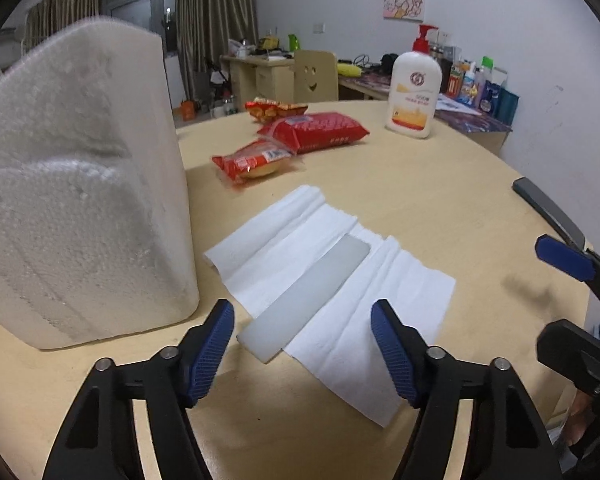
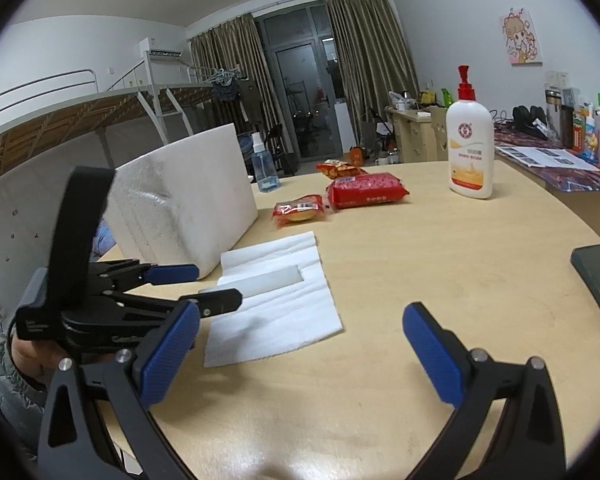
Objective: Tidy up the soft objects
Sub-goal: 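Lower the open left tool around the white foam strip on the tissues, then close the left tool on the white foam strip and lift it, then lower the open right tool onto the white tissues, then close the right tool on the white tissues and lift them, then carry the foam strip in the left tool while the right tool carries the tissues over the foam box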
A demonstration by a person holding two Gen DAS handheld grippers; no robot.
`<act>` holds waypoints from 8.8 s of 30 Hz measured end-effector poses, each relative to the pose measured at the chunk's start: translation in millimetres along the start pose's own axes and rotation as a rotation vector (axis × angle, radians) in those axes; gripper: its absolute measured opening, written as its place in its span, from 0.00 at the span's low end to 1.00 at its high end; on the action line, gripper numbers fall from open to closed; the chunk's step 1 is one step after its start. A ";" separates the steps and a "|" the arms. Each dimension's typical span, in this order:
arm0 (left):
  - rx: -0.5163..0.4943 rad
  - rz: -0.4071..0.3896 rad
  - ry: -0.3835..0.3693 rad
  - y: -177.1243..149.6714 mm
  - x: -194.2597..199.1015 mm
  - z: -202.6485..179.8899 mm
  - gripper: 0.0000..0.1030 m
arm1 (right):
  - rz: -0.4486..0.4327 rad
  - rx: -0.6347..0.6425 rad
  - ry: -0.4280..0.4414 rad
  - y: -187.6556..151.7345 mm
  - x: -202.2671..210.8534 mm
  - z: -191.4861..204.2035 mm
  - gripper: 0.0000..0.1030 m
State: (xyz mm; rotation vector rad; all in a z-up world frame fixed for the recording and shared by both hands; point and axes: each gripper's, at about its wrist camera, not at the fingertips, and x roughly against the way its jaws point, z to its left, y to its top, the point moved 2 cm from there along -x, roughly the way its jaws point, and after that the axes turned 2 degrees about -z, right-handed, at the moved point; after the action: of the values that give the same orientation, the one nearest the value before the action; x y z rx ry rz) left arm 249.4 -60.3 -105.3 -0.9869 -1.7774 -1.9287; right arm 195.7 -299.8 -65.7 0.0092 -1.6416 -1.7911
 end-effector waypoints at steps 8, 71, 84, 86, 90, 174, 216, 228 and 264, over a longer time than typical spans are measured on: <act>0.039 0.065 -0.017 -0.3 -17.7 11.0 0.57 | 0.012 0.000 0.012 2.7 -10.0 -0.1 1.00; -0.180 0.101 -0.057 -3.4 -7.3 -9.0 0.10 | 0.032 0.017 -0.001 4.6 -12.8 9.2 1.00; -0.093 -0.025 -0.095 -20.4 50.5 10.9 0.10 | 0.066 0.062 0.012 5.1 -18.8 27.5 1.00; -0.083 -0.033 -0.082 -25.3 55.6 15.5 0.06 | 0.082 0.074 0.022 3.7 -23.5 34.7 1.00; -0.050 -0.047 -0.053 -37.0 66.9 32.7 0.05 | 0.112 0.097 0.041 2.4 -33.6 45.9 1.00; 0.060 -0.074 -0.127 -67.0 81.8 89.8 0.12 | 0.408 0.298 -0.003 -13.0 -106.6 90.3 0.87; 0.055 -0.247 -0.074 -54.8 153.2 58.8 0.13 | 0.074 0.206 0.087 20.2 1.2 92.7 0.11; 0.036 -0.339 -0.038 -63.8 210.0 41.5 0.13 | -0.046 0.215 0.094 28.7 54.6 106.4 0.11; 0.027 -0.547 0.095 -101.7 328.1 18.2 0.13 | -0.249 0.287 0.150 37.2 133.9 149.2 0.11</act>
State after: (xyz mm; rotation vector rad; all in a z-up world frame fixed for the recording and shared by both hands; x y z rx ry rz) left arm -43.6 40.9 43.8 -0.4088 -2.1688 -2.1984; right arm 45.5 -233.0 54.8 0.4844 -1.8355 -1.6682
